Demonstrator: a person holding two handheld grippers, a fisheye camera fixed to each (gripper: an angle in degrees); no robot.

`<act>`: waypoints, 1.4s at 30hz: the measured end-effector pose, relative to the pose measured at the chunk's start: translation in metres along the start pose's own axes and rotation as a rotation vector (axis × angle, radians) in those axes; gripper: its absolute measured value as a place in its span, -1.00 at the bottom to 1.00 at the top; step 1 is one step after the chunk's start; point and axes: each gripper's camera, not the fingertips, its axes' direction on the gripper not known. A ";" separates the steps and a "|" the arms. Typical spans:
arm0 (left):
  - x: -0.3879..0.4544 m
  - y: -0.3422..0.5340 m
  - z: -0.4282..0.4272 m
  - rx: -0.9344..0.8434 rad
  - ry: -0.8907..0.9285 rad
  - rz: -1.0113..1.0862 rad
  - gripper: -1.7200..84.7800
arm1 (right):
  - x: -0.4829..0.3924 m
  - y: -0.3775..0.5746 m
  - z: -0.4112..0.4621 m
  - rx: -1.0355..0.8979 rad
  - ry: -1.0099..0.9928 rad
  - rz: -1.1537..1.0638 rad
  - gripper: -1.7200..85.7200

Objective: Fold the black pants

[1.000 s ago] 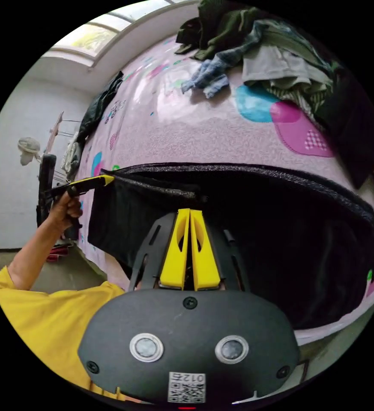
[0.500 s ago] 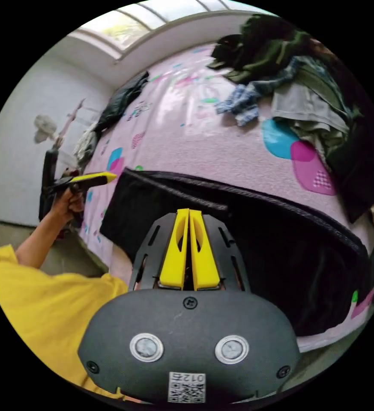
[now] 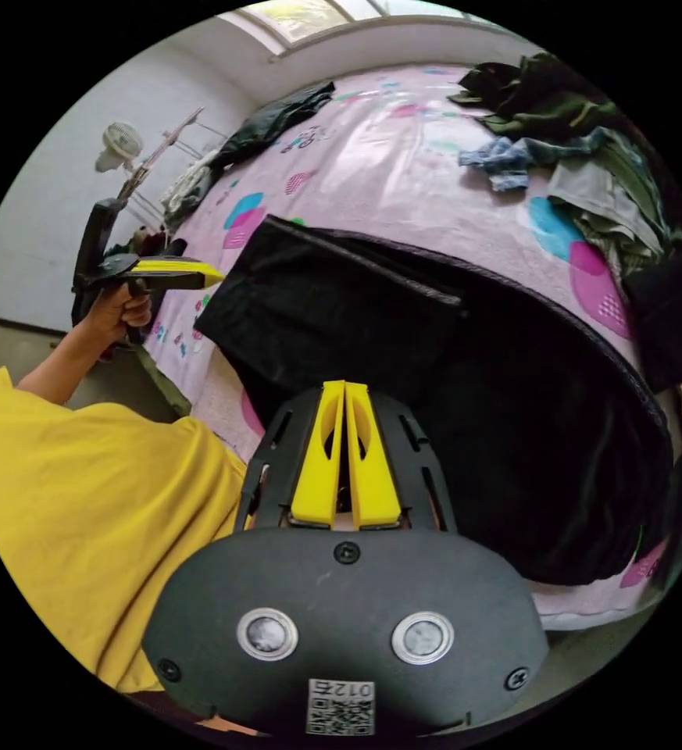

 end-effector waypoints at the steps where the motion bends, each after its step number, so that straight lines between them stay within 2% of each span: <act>1: 0.004 0.000 0.006 -0.029 0.007 0.025 -0.95 | -0.004 0.005 0.011 -0.042 0.005 -0.024 -0.96; 3: 0.010 0.003 0.033 -0.135 -0.095 0.061 -0.95 | -0.003 0.016 0.029 -0.128 0.076 -0.042 -0.96; 4: 0.008 0.005 0.040 -0.156 -0.111 0.062 -0.95 | 0.000 0.025 0.029 -0.107 0.058 -0.044 -0.96; 7: -0.006 0.009 0.039 -0.115 -0.029 -0.053 -0.95 | 0.006 0.037 0.007 -0.069 0.026 0.014 -0.96; 10: -0.002 0.016 0.025 -0.022 -0.042 -0.064 -0.95 | -0.013 0.049 -0.013 -0.021 0.054 -0.074 -0.96; 12: 0.002 0.020 0.045 -0.087 -0.055 -0.037 -0.95 | -0.019 0.056 -0.007 -0.067 0.058 -0.123 -0.96; 14: -0.001 0.023 0.066 -0.128 -0.089 -0.034 -0.95 | -0.011 0.068 0.018 -0.193 0.125 -0.123 -0.96; 18: -0.022 0.025 0.071 -0.055 0.061 -0.187 -0.95 | 0.008 0.083 0.002 -0.165 0.051 -0.013 -0.96; 21: -0.012 0.028 0.059 0.002 -0.032 -0.156 -0.95 | 0.000 0.101 -0.026 -0.093 0.122 -0.067 -0.96; 23: -0.010 0.028 0.072 -0.043 -0.055 -0.144 -0.95 | 0.010 0.113 -0.029 -0.095 0.144 -0.025 -0.96; 25: -0.014 0.028 0.092 -0.087 -0.038 -0.152 -0.95 | 0.030 0.122 -0.022 -0.135 0.060 0.040 -0.96; 27: -0.026 0.026 0.100 -0.069 0.048 -0.243 -0.95 | 0.050 0.136 -0.030 -0.080 -0.051 0.135 -0.96; 29: -0.024 0.022 0.094 -0.033 0.041 -0.269 -0.95 | 0.073 0.163 -0.053 0.036 -0.132 0.265 -0.96; 31: -0.010 0.013 0.080 0.054 -0.021 -0.231 -0.95 | 0.086 0.191 -0.077 0.152 -0.131 0.353 -0.95; 33: 0.013 -0.018 0.074 0.112 0.022 -0.131 -0.94 | 0.103 0.228 -0.103 0.290 -0.130 0.460 -0.94; 35: 0.035 -0.054 0.080 0.116 0.091 -0.016 -0.94 | 0.132 0.287 -0.134 0.475 -0.106 0.658 -0.91; 38: 0.088 -0.126 0.096 0.098 0.107 0.173 -0.93 | 0.168 0.363 -0.162 0.650 -0.063 0.877 -0.82; 42: 0.188 -0.225 0.132 0.036 0.109 0.500 -0.87 | 0.204 0.431 -0.170 0.769 -0.136 1.025 -0.74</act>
